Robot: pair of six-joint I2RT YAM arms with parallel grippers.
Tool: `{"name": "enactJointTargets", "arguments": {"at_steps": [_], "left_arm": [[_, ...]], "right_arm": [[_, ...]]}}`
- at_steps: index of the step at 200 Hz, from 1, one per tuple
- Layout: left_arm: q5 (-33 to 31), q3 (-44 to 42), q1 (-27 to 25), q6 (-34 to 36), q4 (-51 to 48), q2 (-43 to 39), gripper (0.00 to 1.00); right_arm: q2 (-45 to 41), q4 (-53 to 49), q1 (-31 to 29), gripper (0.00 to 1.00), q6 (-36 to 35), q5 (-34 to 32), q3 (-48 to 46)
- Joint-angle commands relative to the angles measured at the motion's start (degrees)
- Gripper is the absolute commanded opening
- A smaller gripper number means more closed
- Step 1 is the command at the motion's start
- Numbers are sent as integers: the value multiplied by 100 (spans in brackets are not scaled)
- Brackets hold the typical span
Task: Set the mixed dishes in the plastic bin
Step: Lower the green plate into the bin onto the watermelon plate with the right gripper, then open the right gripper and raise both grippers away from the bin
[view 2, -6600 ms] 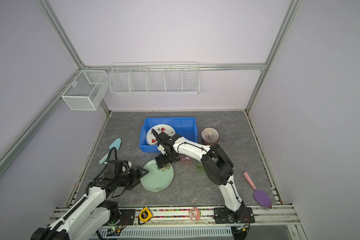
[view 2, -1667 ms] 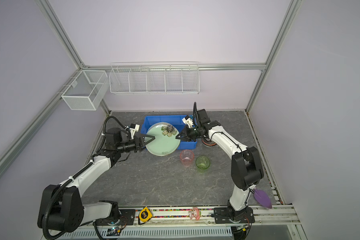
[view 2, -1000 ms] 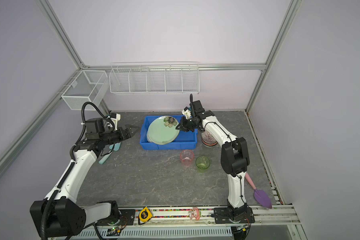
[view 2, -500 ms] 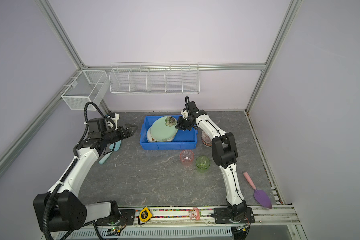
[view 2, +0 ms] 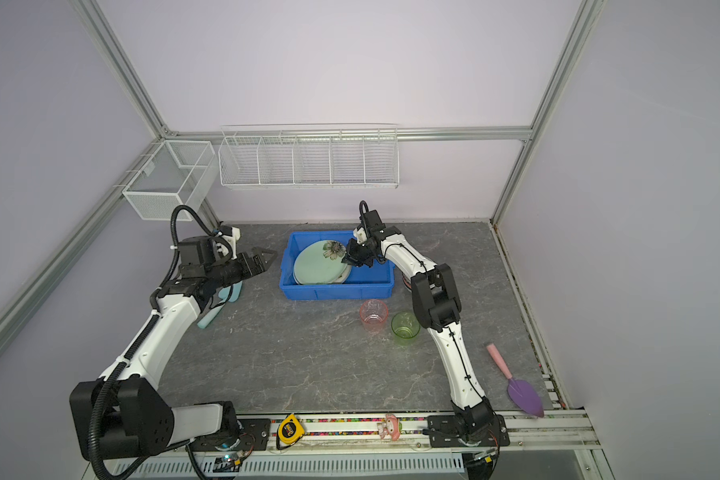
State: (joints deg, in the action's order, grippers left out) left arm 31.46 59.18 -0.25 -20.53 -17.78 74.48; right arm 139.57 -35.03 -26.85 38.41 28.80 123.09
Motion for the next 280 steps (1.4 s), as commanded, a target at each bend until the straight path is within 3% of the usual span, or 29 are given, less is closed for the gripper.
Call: {"name": "enactJointTargets", "arguments": {"at_steps": [1, 96, 161, 238, 280], "left_arm": [[112, -77, 43, -27, 135, 23, 100], [131, -176, 43, -100, 95, -115, 100], [63, -73, 43, -125, -100, -199, 100], [-22, 164, 19, -132, -624, -414, 100], [-371, 225, -428, -135, -746, -663, 100]], "right_arm": [[-29, 374, -63, 12, 120, 300, 199], [-258, -60, -72, 41, -398, -206, -118], [-702, -714, -72, 44, -1107, -907, -126], [-2058, -870, -75, 51, -1556, -1217, -970], [-3012, -706, -82, 67, -1631, -1553, -1774]]}}
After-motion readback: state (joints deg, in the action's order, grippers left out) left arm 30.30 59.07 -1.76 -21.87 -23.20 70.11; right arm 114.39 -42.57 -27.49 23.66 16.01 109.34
